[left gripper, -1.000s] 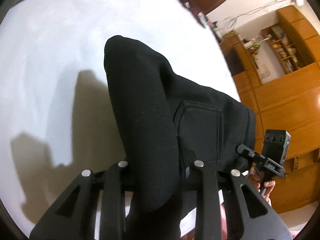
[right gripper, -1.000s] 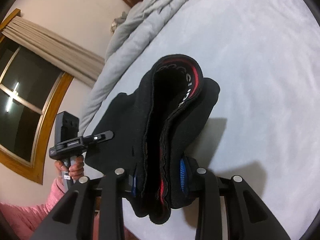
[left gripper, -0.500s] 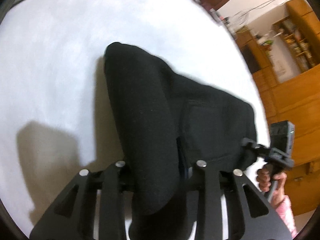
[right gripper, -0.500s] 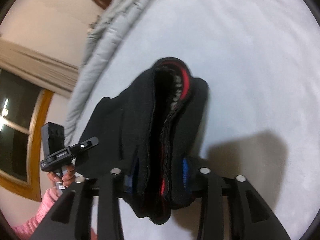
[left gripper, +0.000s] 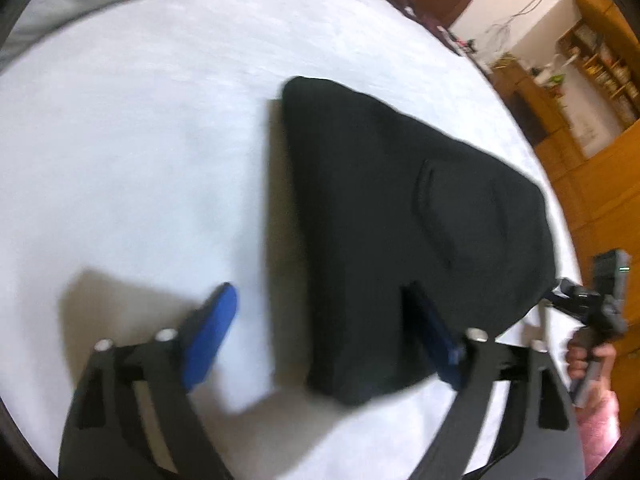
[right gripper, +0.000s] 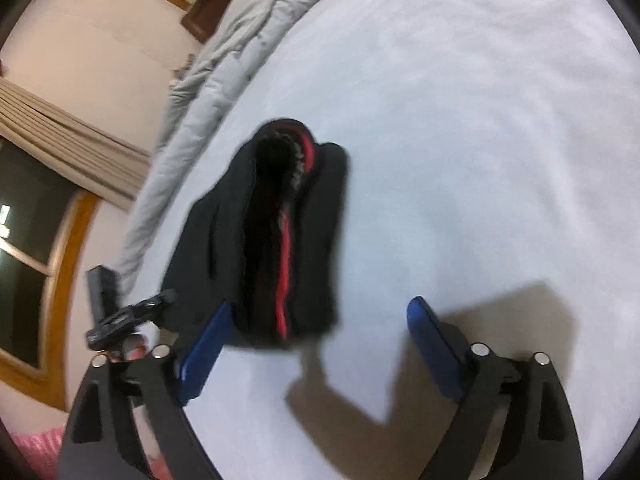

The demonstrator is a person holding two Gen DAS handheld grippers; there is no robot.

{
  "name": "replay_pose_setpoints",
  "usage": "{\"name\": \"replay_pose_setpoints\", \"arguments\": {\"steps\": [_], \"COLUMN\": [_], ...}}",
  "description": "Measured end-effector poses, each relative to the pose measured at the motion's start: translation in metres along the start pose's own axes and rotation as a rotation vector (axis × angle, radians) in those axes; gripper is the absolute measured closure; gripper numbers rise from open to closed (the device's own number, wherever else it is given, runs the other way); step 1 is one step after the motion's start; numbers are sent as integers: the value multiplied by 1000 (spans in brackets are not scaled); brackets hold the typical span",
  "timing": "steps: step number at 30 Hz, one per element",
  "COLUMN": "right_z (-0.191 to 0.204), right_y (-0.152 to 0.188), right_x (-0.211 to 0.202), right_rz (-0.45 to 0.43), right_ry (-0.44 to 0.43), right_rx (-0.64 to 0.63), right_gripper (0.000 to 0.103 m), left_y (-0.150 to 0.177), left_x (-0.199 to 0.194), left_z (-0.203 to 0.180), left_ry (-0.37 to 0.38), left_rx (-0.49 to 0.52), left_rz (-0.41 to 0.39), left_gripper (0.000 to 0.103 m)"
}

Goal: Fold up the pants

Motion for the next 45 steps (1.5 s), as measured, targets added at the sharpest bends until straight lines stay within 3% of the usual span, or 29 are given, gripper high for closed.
{"name": "replay_pose_setpoints", "arguments": {"steps": [6, 13, 29, 45], "right_z": [40, 80, 111, 131], "right_y": [35, 43, 58, 56], "right_x": [-10, 16, 38, 40], "right_rz": [-7, 9, 42, 30], "right_ry": [209, 362, 422, 500], "right_rx": [-50, -86, -105, -171], "right_gripper": [4, 4, 4, 4], "left_y": [25, 38, 45, 45], "left_x": [-30, -46, -65, -77], "left_z": [0, -15, -36, -33], "left_ry": [-96, -213, -206, -274], "left_rx": [-108, 13, 39, 62], "left_rz": [16, 6, -9, -47], "left_gripper": [13, 13, 13, 13]}}
Point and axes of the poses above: each gripper's, at about its wrist camera, not at the fingertips, and x roughly the way its jaws point, z to its left, y to its underside, the point moved 5 cm from there along x, roughly the way its jaws point, and after that the axes turned 13 degrees about -y, right-handed, at the moved point
